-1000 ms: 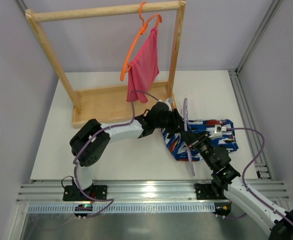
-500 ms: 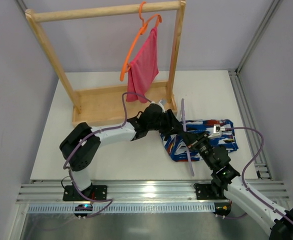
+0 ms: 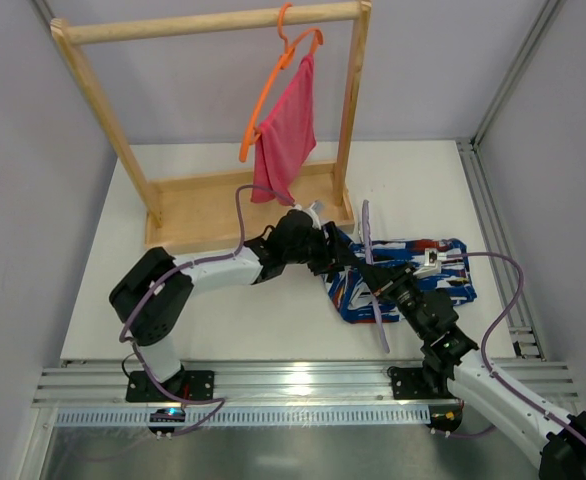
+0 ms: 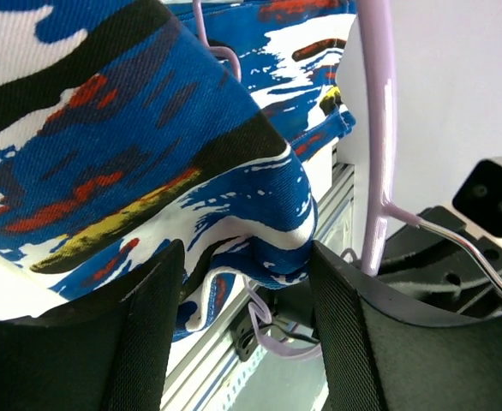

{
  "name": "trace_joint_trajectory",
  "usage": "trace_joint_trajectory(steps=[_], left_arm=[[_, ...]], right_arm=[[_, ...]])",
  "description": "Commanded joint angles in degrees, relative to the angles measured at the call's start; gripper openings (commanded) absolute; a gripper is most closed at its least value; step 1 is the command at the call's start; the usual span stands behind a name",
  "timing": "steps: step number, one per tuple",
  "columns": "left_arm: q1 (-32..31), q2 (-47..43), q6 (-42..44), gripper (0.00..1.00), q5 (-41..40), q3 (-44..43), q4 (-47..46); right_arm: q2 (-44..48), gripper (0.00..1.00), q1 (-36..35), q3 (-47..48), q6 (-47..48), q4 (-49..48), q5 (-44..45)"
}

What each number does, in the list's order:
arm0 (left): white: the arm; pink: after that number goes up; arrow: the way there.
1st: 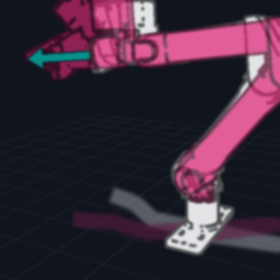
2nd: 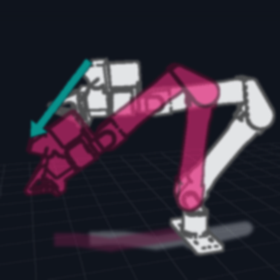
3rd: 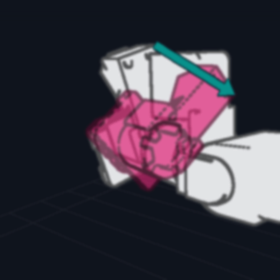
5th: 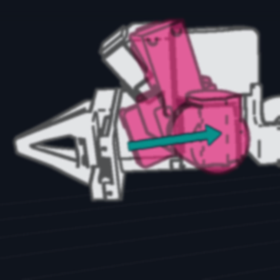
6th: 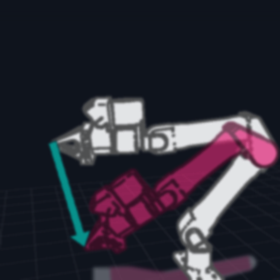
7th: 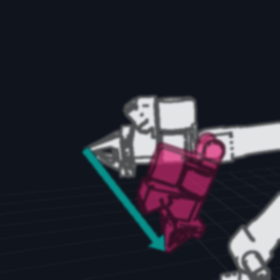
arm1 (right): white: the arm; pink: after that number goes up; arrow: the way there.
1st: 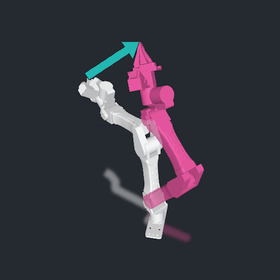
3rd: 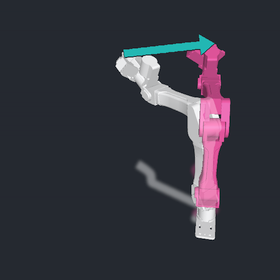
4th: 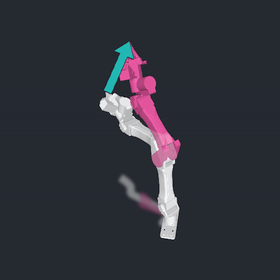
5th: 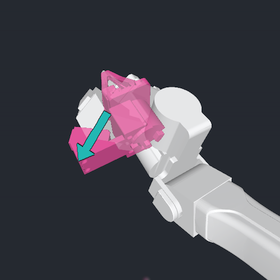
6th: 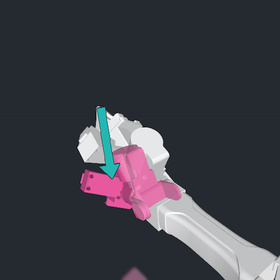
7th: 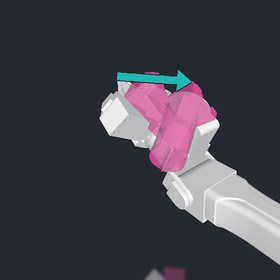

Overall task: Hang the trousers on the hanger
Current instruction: Place trousers on hanger

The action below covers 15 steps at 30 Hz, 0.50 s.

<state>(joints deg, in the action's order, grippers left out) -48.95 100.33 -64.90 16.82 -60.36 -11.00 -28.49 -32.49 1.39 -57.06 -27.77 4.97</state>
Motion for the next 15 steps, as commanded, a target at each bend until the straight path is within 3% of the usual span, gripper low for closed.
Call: trace_joint_trajectory(steps=[1,15], left_arm=[[0.5,-4.2,4.5,0.6,3.0,0.2,-3.6],[0.5,-6.4,8.5,0.65,2.7,-0.1,-3.4]], right_arm=[[0.7,0.04,0.1,-11.9,1.8,-4.1,1.4],[2.4,0.04,0.0,-11.6,2.2,-0.2,2.4]])
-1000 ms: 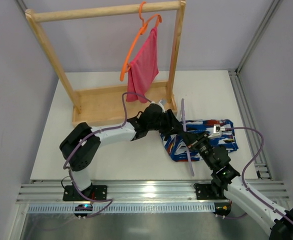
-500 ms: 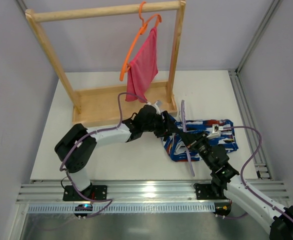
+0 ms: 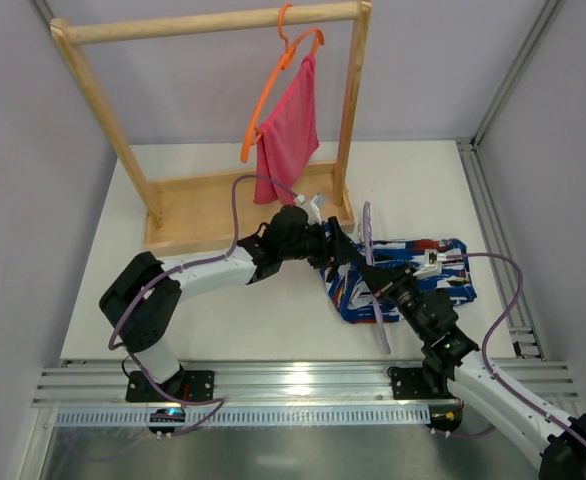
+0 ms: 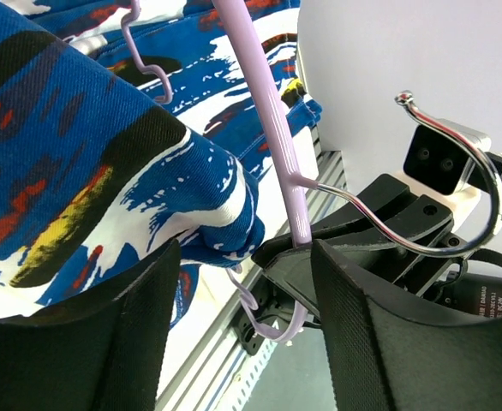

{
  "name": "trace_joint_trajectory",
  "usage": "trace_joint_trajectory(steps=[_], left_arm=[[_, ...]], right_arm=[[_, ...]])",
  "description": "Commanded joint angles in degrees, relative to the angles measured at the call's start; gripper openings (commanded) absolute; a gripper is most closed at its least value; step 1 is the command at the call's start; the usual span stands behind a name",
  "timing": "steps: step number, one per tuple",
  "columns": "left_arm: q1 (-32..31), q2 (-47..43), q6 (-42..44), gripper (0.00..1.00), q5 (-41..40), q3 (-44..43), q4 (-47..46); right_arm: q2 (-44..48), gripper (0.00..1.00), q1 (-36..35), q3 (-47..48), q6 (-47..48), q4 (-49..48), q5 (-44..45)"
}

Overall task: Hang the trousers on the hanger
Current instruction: Place trousers on hanger

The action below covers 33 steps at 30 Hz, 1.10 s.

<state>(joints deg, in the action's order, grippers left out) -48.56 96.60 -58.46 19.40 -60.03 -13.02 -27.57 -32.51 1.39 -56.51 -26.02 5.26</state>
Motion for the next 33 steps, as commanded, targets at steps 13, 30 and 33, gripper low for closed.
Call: trace_joint_trajectory(steps=[13,30,33], left_arm=[[-1.5,-1.9,6.9,0.59,1.8,-4.0,-2.0],[-5.2,1.4,9.5,0.59,-8.8,-11.4,7.6],[-6.1,1.3,9.4,0.59,-11.7,-12.0,8.2]], right_arm=[[5.2,0.04,0.0,-11.3,1.6,1.2,2.1],[6.6,0.04,0.1,-10.8,1.6,1.7,1.4],[6.9,0.04,0.1,-10.2,1.8,2.4,1.1]])
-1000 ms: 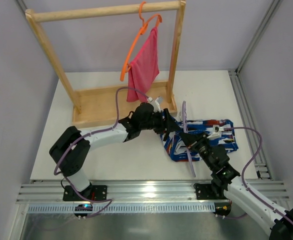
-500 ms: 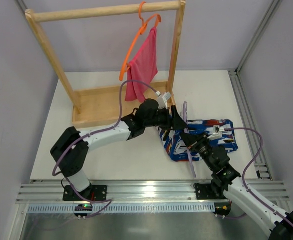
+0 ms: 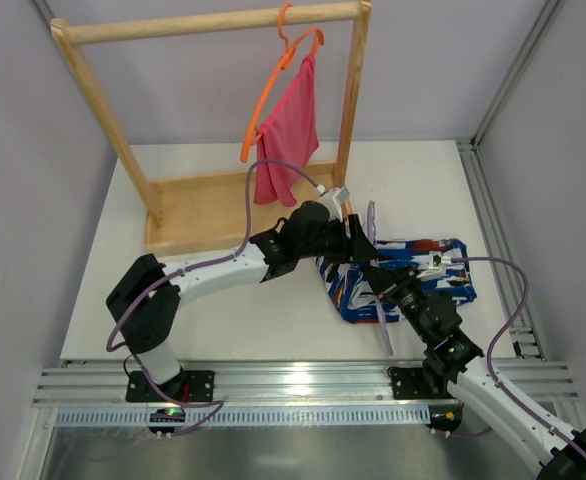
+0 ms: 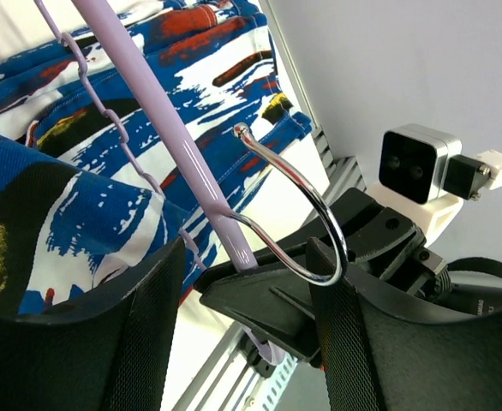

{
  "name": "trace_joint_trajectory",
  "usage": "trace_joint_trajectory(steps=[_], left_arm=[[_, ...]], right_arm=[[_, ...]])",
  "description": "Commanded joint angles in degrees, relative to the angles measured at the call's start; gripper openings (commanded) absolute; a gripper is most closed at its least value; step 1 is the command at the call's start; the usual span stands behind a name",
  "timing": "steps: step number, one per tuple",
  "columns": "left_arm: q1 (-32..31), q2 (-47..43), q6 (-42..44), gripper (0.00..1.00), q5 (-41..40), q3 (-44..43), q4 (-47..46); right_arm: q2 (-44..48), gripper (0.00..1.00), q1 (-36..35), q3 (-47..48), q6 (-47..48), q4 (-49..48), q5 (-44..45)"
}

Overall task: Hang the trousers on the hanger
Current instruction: Place trousers on hanger

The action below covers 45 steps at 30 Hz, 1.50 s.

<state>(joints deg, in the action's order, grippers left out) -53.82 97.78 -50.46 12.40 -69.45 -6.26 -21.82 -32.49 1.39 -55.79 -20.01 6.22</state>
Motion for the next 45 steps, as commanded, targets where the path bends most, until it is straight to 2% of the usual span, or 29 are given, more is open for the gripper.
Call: trace_joint_trajectory(steps=[1,9,17,29,34,36,38,43,45], left_arm=[[-1.0,0.3,1.5,0.59,-5.5,-3.1,1.5],[-2.8,2.5,0.9,0.55,-9.3,-6.4,2.7],[-3.9,4.6,1.5,0.52,-11.8,-10.6,9.3],[-4.0,6.5,0.5,0.45,-11.6,-12.8,10.4],[-4.0,6.4,0.2,0.28,-11.8,-13.1,10.5],[-4.0,6.4,0.2,0.15,-11.6,-12.9,10.2],[-4.0,6.2,-0.2,0.06,-11.6,-12.4,9.1],[-4.0,5.4,-1.1,0.0,-11.9,-11.8,7.8],[-4.0,5.1,-1.7,0.0,-11.9,-12.1,8.9]], right_arm=[[1.3,0.04,0.0,-10.1,1.1,-3.5,0.1],[1.3,0.04,0.0,-9.7,1.0,-3.1,0.1],[2.9,0.04,0.0,-8.2,2.0,-0.4,0.2],[4.2,0.07,0.0,-7.3,3.3,1.1,-1.1],[6.1,0.08,0.0,-7.3,3.7,2.1,-1.3],[6.6,0.09,0.0,-7.0,3.8,2.7,-1.3],[7.0,0.09,0.0,-6.8,3.9,3.0,-1.5],[7.4,0.14,0.0,-6.3,4.1,4.4,-1.6],[8.4,0.21,0.0,-5.7,4.3,6.2,-1.6]])
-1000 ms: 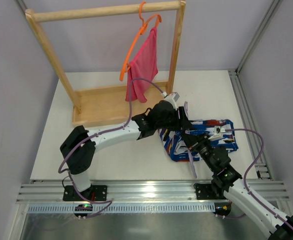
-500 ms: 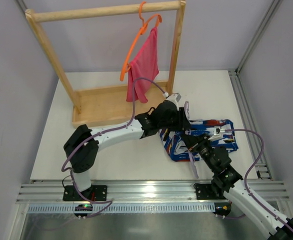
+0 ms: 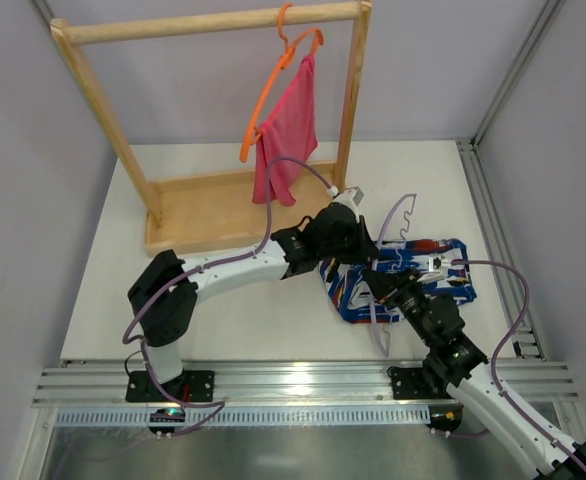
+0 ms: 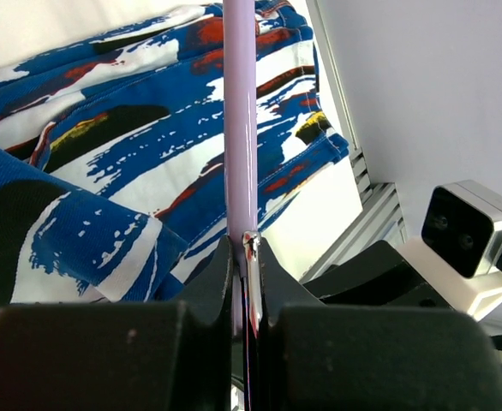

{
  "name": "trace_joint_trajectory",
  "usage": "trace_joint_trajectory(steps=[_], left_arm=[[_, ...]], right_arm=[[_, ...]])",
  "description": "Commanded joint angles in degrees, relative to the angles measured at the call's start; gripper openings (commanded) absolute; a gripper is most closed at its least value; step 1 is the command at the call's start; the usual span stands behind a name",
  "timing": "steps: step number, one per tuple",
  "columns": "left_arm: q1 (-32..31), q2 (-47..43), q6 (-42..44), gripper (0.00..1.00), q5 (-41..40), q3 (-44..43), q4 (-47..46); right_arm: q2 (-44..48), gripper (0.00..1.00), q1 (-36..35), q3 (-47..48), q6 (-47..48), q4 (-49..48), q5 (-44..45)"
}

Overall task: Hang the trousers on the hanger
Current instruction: Place trousers on hanger

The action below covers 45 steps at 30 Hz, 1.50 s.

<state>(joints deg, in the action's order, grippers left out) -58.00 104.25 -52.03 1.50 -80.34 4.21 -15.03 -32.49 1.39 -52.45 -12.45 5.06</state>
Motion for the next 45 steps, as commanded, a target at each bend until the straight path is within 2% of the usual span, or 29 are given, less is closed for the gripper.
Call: trace_joint_trajectory(steps=[1,2,6,9,13,16,18,22,29,33,38,45], left_arm=[[0.2,-1.6,-0.2,0.0,-3.1,-1.9,-0.9],[0.2,-1.7,-0.4,0.0,-3.6,-2.3,0.2],[0.3,-1.8,-1.1,0.0,-5.6,-4.6,5.2],[0.6,-2.1,-2.1,0.0,-6.4,-4.4,6.6],[1.0,-3.0,-3.0,0.0,-6.2,-3.7,5.8],[1.0,-3.2,-3.4,0.0,-6.3,-3.7,6.0],[1.1,-3.3,-3.5,0.0,-6.4,-3.4,6.2],[1.2,-3.9,-3.8,0.0,-6.7,-2.7,6.2],[1.7,-4.3,-3.9,0.0,-6.9,-2.0,5.9],[1.8,-4.2,-4.0,0.0,-6.8,-1.9,5.9],[1.9,-4.1,-4.1,0.0,-6.8,-1.8,5.8],[2.0,-4.1,-4.2,0.0,-6.5,-1.8,5.8]], right_arm=[[2.0,0.24,0.1,-5.4,0.9,-0.6,-0.3],[2.8,0.31,0.0,-5.2,1.2,0.3,-0.5],[7.1,0.45,0.0,-2.9,2.3,7.0,0.2],[11.0,0.48,0.0,-2.1,3.3,11.8,1.7],[14.1,0.49,0.0,-0.2,3.8,16.2,4.0],[13.3,0.49,0.0,0.8,4.1,18.3,6.4],[11.2,0.52,0.0,1.7,4.6,18.3,7.3],[5.5,0.58,0.0,3.2,6.9,15.6,7.0],[-2.3,0.58,0.0,3.1,9.3,8.1,5.0],[-1.6,0.55,0.1,3.3,10.5,7.5,5.1],[-0.5,0.52,0.0,5.7,12.9,11.6,6.0],[-1.1,0.58,0.0,7.7,17.1,14.9,3.4]])
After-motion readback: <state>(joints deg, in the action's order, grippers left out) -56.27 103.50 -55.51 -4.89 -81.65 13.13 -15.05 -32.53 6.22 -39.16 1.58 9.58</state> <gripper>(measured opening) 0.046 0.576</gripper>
